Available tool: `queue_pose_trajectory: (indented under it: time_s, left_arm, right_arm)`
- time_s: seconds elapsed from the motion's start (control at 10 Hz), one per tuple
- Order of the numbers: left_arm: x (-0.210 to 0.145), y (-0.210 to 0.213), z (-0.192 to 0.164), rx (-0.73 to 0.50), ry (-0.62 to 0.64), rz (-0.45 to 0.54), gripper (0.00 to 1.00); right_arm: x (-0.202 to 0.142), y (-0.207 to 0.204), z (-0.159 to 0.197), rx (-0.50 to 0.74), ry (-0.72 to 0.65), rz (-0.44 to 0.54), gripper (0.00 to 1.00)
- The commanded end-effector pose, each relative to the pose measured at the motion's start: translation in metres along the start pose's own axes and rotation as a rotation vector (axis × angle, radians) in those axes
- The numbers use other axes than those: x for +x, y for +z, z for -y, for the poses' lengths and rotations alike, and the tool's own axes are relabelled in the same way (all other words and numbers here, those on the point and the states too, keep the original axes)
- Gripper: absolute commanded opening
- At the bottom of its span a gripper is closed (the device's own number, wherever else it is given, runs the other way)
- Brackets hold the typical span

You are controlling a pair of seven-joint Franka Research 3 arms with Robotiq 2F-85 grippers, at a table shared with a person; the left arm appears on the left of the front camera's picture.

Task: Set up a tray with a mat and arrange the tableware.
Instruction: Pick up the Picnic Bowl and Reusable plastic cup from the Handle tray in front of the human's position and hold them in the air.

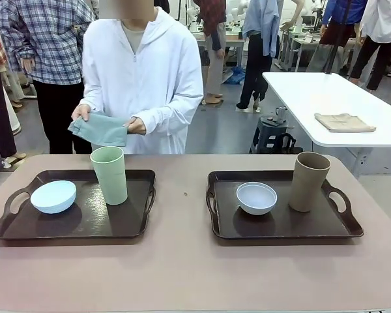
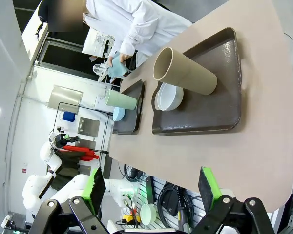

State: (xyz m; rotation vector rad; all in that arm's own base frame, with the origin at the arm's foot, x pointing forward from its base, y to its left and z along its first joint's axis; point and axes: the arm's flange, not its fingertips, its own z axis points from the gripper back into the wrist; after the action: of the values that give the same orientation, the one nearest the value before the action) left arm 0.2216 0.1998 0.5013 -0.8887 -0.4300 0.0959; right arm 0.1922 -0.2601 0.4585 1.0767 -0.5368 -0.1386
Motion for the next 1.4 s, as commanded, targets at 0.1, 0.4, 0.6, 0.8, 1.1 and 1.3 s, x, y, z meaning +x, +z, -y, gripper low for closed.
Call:
queue_pose_trajectory:
  time_s: [0.1, 0.4, 0.6, 0.8, 1.1, 1.3]
  left_arm:
    - [0.0, 0.0011, 0.0003, -0.007, -0.006, 0.005, 1.0]
    - [0.0, 0.0011, 0.0003, -0.007, -0.006, 0.005, 1.0]
    - [0.0, 0.0011, 0.0003, -0.007, -0.006, 0.005, 1.0]
    - [0.0, 0.0011, 0.0003, -0.007, -0.006, 0.005, 1.0]
    - [0.0, 0.0011, 0.0003, -0.007, -0.006, 0.005, 1.0]
    - [0.0, 0.0011, 0.0003, -0.007, -0.006, 0.005, 1.0]
  right_arm:
    - [0.0021, 0.0008, 0.0009, 0.025, 0.016, 0.019, 1.0]
    - [0.0021, 0.0008, 0.0009, 0.025, 0.016, 0.019, 1.0]
    - [0.0021, 0.0008, 0.0009, 0.025, 0.016, 0.019, 1.0]
    - [0.0021, 0.0008, 0.0009, 0.025, 0.016, 0.019, 1.0]
    - [0.0021, 0.0008, 0.0009, 0.025, 0.016, 0.019, 1.0]
    - [0.0021, 0.0008, 0.0009, 0.025, 0.016, 0.019, 1.0]
